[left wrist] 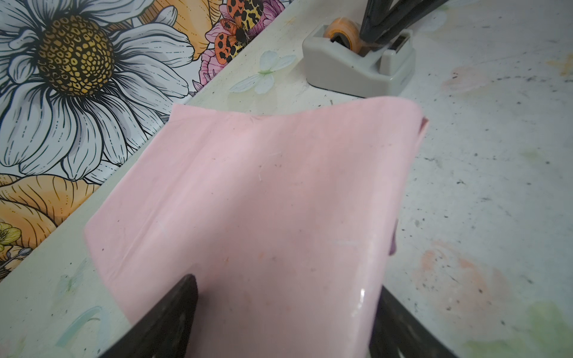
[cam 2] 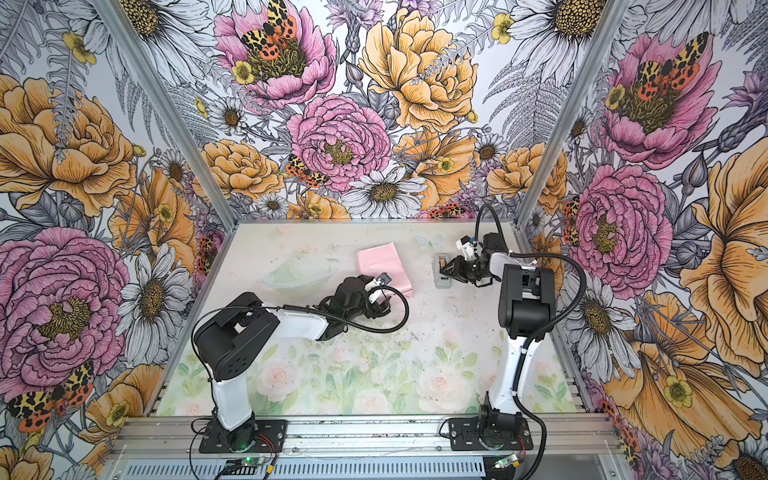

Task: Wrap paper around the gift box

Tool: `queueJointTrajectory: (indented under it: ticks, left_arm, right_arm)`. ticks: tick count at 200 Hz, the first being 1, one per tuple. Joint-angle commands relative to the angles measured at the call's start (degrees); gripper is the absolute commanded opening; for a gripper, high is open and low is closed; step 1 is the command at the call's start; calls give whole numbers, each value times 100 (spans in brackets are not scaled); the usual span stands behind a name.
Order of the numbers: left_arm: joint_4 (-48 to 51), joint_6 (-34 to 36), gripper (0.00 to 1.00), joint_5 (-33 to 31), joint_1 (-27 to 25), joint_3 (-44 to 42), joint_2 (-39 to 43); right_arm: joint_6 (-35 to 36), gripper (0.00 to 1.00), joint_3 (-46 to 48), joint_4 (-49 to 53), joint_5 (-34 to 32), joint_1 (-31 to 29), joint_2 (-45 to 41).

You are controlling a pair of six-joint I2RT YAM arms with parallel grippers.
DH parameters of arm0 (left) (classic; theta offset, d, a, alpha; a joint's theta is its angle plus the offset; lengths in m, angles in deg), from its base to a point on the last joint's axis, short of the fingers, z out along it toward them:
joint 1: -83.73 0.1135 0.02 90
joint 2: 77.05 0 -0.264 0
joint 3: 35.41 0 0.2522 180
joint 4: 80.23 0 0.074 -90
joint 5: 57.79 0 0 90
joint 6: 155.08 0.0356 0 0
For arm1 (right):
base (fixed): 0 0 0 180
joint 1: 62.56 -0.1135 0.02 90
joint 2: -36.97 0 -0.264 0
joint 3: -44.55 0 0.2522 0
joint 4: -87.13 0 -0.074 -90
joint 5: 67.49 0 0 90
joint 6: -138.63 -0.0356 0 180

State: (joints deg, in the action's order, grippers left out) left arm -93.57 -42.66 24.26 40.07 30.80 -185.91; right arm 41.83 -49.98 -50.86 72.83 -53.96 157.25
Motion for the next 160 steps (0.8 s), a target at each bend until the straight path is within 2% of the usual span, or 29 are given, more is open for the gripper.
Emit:
queueJointTrajectory:
  ticks: [1,97,160]
  left_arm:
    - [899,-282,82,-10,37,-216,-92]
    - [899,-264,81,-1,42,-209,-92]
    - [934,-246,81,-21,42,-165,-74]
  right_arm:
    - [185,26,-119,347,133,-12,256]
    - [190,18,-323,401,631,71,478]
    - [112,0,-254,383,834,123,195]
